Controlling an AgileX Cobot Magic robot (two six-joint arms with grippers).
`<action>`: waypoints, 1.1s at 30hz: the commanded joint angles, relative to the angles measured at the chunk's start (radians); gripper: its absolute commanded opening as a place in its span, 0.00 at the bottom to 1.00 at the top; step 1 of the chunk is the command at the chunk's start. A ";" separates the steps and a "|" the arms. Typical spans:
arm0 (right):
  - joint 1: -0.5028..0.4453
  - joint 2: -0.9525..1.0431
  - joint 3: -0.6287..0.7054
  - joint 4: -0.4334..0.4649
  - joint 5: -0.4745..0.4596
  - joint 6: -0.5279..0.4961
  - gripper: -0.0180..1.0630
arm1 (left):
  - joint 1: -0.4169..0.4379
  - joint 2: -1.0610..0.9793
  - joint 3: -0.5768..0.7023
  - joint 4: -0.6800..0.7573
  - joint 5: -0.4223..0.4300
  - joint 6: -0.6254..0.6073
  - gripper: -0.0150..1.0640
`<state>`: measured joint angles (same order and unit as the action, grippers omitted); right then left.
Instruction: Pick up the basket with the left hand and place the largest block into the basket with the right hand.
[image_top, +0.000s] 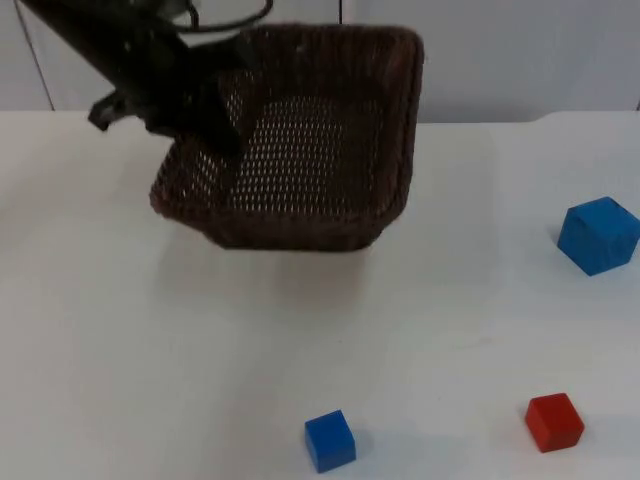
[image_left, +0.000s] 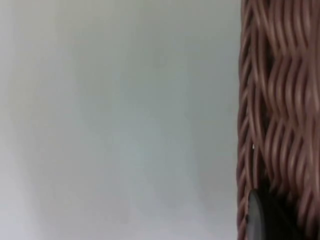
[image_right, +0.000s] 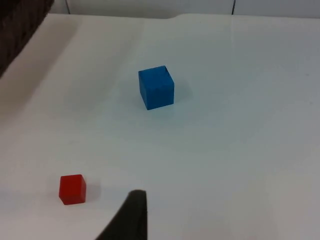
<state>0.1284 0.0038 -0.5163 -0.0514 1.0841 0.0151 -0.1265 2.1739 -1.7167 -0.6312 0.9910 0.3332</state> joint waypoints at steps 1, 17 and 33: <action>-0.005 -0.004 0.000 0.002 -0.006 -0.003 0.99 | 0.000 -0.052 -0.004 -0.012 0.050 -0.014 0.01; -0.005 -0.004 0.000 0.002 -0.006 -0.003 0.99 | 0.000 -0.242 0.074 0.033 0.204 -0.085 0.01; -0.005 -0.004 0.000 0.002 -0.006 -0.003 0.99 | -0.002 -0.468 0.563 -0.030 -0.021 -0.042 0.01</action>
<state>0.1284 0.0038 -0.5163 -0.0514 1.0841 0.0151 -0.1265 1.7370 -1.1985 -0.6154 0.9974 0.2750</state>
